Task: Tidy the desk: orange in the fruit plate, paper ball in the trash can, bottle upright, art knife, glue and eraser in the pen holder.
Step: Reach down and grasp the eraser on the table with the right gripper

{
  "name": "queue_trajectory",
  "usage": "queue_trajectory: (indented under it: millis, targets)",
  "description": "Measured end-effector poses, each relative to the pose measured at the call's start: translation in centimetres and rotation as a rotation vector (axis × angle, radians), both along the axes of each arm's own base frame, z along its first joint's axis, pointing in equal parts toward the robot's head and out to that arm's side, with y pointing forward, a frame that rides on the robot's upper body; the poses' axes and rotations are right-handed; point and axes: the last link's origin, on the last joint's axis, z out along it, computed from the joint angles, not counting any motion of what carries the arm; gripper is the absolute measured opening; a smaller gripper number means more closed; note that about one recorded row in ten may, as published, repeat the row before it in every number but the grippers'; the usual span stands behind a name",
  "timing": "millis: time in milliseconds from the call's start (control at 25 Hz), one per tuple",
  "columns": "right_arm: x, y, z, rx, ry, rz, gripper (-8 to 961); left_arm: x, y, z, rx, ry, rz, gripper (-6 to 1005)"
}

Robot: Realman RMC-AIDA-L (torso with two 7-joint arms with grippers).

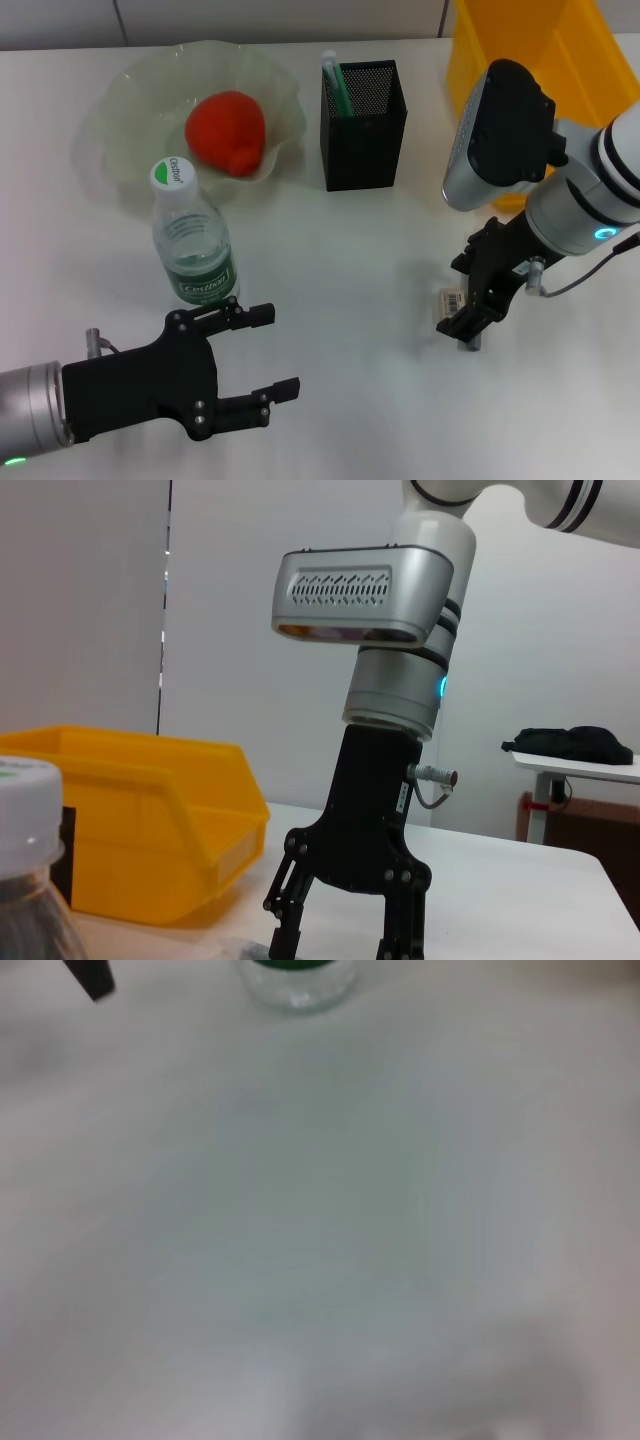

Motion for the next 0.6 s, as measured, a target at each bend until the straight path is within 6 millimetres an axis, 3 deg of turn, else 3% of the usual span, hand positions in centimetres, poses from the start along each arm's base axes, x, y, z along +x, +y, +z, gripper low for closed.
queue_trajectory:
  millis: [600]
  targets:
    - [0.62, 0.33, -0.78, -0.007, -0.008, -0.029, 690, 0.41, 0.26, -0.14, -0.012, 0.001, -0.022, 784]
